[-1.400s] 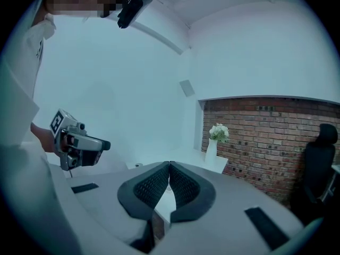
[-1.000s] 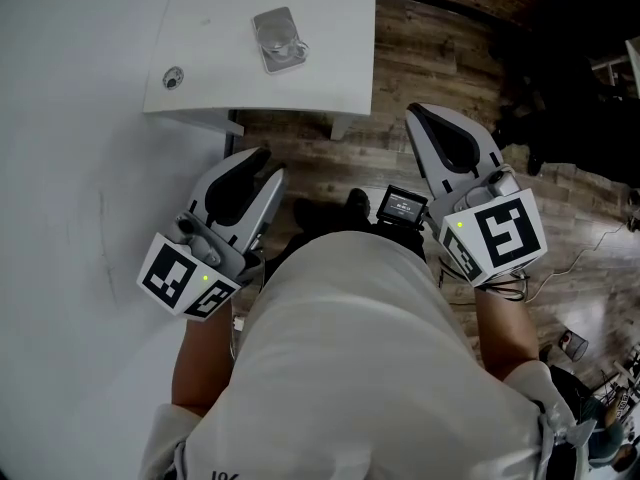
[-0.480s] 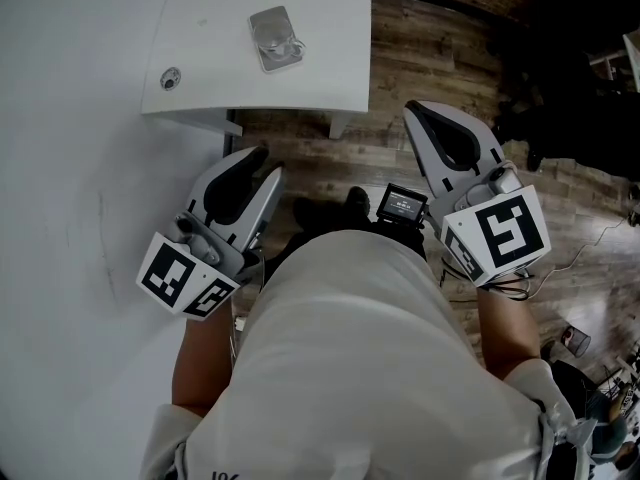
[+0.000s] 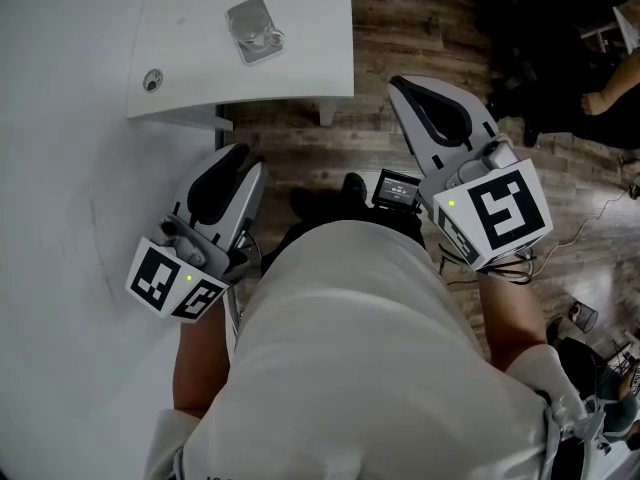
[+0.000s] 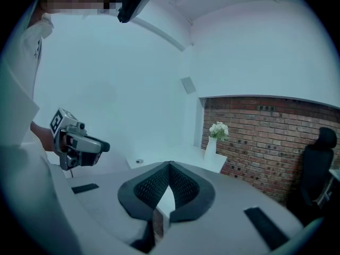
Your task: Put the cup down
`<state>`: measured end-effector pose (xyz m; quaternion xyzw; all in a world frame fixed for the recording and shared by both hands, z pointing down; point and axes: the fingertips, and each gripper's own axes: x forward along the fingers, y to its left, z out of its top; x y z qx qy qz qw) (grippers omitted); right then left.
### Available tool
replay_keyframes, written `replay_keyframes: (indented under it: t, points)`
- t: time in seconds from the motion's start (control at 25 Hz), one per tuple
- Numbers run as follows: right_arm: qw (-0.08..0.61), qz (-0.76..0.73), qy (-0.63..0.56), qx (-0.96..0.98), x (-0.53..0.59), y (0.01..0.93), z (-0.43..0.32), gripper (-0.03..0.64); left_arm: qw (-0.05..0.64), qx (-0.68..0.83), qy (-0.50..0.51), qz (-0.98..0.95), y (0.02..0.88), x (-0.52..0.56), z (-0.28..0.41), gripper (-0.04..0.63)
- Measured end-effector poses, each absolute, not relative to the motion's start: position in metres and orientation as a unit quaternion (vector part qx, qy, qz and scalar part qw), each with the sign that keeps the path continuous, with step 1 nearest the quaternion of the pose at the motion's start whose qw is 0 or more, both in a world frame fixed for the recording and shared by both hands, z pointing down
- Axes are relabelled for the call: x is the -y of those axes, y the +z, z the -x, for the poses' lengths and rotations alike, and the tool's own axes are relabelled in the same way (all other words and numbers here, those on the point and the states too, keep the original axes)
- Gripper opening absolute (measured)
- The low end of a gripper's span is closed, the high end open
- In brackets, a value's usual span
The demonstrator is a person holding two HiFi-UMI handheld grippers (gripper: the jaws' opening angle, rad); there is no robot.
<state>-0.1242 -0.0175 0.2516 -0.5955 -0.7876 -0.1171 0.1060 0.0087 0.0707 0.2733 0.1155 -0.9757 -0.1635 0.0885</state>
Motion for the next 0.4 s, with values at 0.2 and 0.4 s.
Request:
replay_keyframes:
  t: [0.2, 0.4]
  points:
    - [0.107, 0.595, -0.122, 0.787, 0.0187, 0.2534, 0.1254, 0.011, 0.092, 0.975, -0.166, -0.119, 0.2744, -0.0686, -0.0063, 0.106]
    - [0.107, 0.596, -0.127, 0.786, 0.0185, 0.2552, 0.1270, 0.011, 0.090, 0.975, -0.167, -0.119, 0.2740, -0.0678, -0.0044, 0.106]
